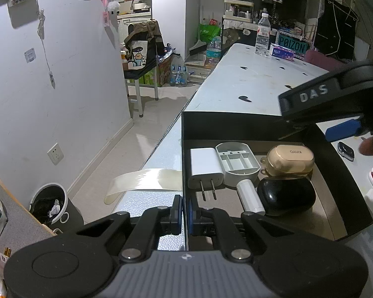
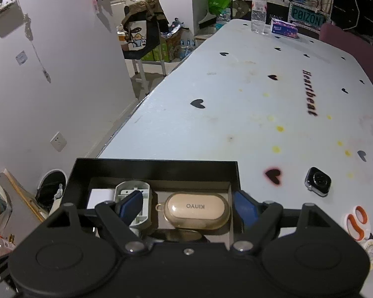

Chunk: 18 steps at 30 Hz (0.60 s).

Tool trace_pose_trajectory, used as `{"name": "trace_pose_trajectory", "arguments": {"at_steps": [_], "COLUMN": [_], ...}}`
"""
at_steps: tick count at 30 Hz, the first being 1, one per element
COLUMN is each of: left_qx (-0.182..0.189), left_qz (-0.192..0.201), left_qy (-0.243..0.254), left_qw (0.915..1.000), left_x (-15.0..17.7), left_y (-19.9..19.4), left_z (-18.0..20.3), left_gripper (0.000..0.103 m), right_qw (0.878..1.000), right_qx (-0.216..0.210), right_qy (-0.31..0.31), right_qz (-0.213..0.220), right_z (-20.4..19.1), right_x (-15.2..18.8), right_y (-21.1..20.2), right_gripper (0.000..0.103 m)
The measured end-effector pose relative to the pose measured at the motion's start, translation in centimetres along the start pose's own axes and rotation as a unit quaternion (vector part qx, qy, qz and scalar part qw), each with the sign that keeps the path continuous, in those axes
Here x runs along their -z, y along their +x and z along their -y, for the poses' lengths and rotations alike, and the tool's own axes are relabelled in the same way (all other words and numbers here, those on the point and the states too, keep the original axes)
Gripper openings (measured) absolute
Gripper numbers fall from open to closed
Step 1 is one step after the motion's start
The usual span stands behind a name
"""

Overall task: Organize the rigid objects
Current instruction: 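Carry the beige earbud case into the box and release it beside the holder, then move the right gripper back to the white square charger on the table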

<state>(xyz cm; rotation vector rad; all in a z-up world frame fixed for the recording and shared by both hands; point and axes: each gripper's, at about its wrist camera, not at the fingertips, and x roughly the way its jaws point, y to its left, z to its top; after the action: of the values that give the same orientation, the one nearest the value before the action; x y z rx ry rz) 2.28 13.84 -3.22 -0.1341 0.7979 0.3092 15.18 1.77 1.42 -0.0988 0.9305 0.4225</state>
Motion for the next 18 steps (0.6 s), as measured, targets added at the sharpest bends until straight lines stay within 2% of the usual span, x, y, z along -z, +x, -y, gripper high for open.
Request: {"name": "trace_pose_trajectory", "arguments": {"at_steps": [8,18], "left_qx": [0.001,0.000], "left_qz": [0.000,0.000], "left_qy": [-0.001,0.000], "left_qw": [1.0000,1.0000], "left_x": [0.0,0.0], "left_y": [0.0,0.0], "left_z": [0.0,0.0], "left_gripper": [0.005,0.005], "right_qw": [1.000,0.999], "right_qx": [-0.015,-0.022], "right_qy": [0.002,-0.004], "right_qz": [0.007,0.037], "right_z": [1.2,2.8], "right_x": [1.1,3.3], "right_y": [-2.3,-5.0], "right_gripper": [0.087,0.091]}}
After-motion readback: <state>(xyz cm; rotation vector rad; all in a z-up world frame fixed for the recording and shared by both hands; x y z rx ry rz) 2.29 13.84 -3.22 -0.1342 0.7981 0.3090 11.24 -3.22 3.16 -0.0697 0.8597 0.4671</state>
